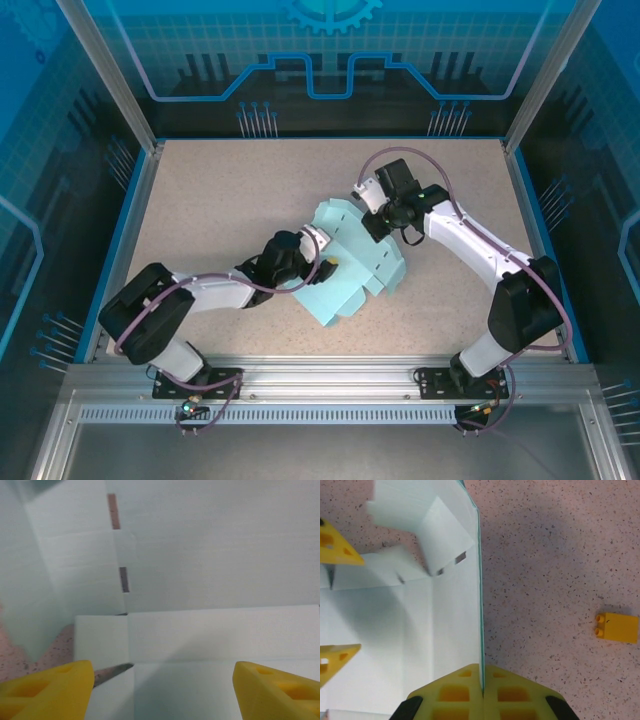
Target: Fold the paper box
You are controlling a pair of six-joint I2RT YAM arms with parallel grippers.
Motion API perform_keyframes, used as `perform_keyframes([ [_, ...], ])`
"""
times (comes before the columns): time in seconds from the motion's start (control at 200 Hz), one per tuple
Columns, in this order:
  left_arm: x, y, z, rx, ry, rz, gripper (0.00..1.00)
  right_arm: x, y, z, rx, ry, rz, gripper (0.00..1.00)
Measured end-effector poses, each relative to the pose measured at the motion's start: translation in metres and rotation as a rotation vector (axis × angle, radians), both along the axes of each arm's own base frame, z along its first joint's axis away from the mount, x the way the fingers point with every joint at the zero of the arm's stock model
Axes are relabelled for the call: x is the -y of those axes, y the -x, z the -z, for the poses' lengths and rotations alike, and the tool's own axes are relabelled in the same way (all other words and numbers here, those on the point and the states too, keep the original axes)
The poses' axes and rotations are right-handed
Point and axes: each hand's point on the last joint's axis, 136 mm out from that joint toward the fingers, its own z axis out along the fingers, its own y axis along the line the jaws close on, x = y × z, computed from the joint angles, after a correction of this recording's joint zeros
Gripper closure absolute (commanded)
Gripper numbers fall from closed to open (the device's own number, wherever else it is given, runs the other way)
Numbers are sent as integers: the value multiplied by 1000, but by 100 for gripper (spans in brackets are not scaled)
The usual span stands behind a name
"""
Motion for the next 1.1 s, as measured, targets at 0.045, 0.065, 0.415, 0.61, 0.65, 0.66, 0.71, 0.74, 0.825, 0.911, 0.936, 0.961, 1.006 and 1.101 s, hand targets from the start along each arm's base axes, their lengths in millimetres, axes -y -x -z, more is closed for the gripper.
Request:
perform_keyframes([
  [0.045,-5,-2,-4,5,12,-16,24,0,0,-1,1,0,0,100],
  [0.065,-8,-3,-6,6,17,-25,24,0,0,-1,1,0,0,100],
  [0.415,-10,-6,-27,-58,118,9,23,-3,-6,-13,21,-26,-9,100],
  [0.61,6,-27,-34,-90,121,8,22,-6,-8,-7,5,-26,-13,100],
  [0.65,5,-29,-31,-101,116,-2,22,-6,-8,-6,1,-26,-13,100],
  [0.66,5,-29,-30,-104,114,-6,22,-6,-8,-6,1,-25,-13,100],
  [0.71,3,-32,-24,-122,101,-24,21,-6,-8,-5,-3,-24,-14,100],
  [0.74,2,-33,-21,-131,94,-33,21,-6,-8,-5,-4,-24,-14,100],
  [0.825,-3,-38,-11,-158,75,-59,20,-7,-8,-7,-3,-28,-16,100],
  [0.911,-7,-44,-5,-179,66,-86,20,-8,-8,-8,-2,-33,-18,100],
  [0.936,-8,-46,-3,-182,65,-93,20,-8,-8,-9,-3,-35,-20,100],
  [0.961,-9,-47,-2,-184,63,-99,20,-9,-8,-9,-4,-37,-21,100],
  [1.006,-10,-49,0,-190,61,-107,20,-9,-7,-9,-6,-40,-23,100],
  [1.101,-9,-50,5,-201,55,-109,22,-9,-6,-8,-12,-43,-22,100],
])
